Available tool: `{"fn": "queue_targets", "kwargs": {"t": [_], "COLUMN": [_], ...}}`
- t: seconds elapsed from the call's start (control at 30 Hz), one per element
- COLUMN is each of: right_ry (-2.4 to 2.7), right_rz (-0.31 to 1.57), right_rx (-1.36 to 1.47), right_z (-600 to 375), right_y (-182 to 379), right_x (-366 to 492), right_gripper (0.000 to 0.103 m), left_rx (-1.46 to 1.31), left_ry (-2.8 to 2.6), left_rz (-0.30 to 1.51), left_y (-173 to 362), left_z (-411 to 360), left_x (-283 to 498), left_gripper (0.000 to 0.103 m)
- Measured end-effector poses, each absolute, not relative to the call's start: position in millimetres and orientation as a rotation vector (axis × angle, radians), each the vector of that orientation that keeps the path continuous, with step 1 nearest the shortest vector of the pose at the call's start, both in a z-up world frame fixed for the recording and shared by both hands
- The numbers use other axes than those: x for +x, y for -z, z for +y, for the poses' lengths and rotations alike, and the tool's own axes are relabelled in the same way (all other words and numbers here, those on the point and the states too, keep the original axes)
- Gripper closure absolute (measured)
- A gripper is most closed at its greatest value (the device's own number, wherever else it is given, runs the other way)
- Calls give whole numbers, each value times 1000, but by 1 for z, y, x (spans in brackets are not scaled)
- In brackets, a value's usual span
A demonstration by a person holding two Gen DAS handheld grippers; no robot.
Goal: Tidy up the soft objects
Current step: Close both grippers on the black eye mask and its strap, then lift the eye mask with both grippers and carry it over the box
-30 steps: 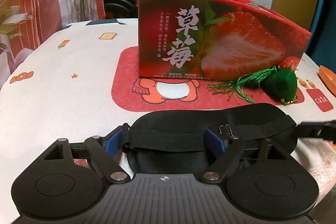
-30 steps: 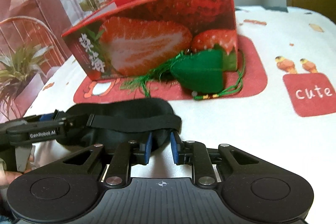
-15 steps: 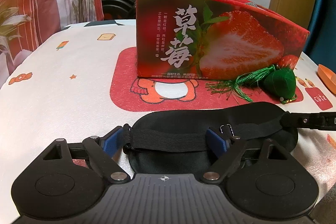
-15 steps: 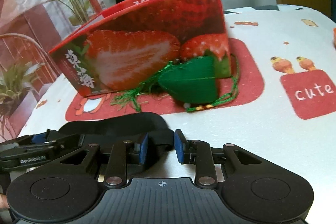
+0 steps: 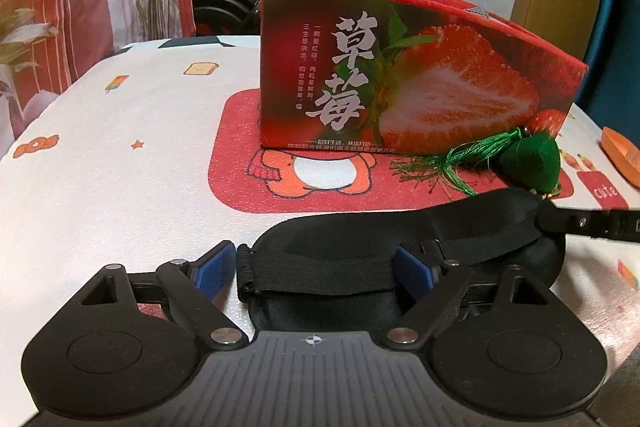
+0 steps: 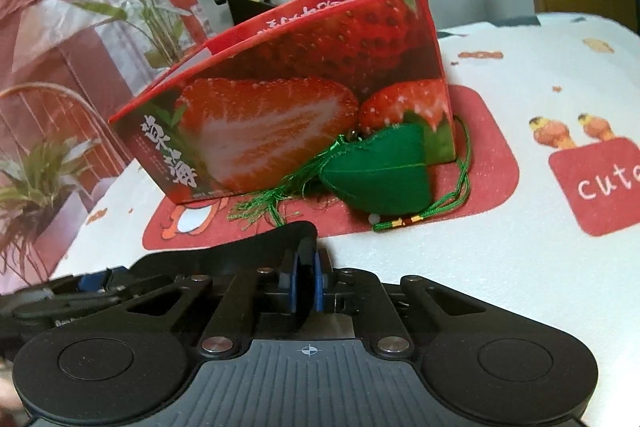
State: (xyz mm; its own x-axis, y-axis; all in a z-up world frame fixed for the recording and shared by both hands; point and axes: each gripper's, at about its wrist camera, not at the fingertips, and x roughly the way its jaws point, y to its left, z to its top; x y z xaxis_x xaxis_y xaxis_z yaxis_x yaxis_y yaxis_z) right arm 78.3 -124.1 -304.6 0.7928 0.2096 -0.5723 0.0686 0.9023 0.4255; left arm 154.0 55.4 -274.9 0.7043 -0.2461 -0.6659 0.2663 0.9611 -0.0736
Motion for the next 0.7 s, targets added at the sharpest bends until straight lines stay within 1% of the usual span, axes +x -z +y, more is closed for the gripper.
{"fn": "queue_targets", "kwargs": {"t": [0.07,0.33,0.47,0.53,0.6,0.63,0.67,0.7], "right_ry": [-76,-68,-72,-78,-84,-86,-88,-89], "right_rz": [661,685,680,678,677,676,676,677], "right_rx": [431,435,432,434,440,444,448,448], "right_z": [-124,-128,-129,-130,-131,-131,-131,-131], "right_y": [305,313,314,315,315,315,316,316], "right_x": [77,76,76,76,76,76,75,76], "right_gripper": [95,95,95,95,95,95,95,95], "left_rx": [-6,-292,-274,-276,-289,-289,-279,-267], "left_ry": [274,237,245,257,265,268,266,268], "left_rz": [745,791,795,792,792,795,801,809], "left_y": [273,268,269,270,271,272,271,271], "left_z": [59,94,85,81,79,77,75,74], "left_x": [154,153,155,157,159,160,160,160], "left_gripper": [15,17,17,21,32,35,46,68]}}
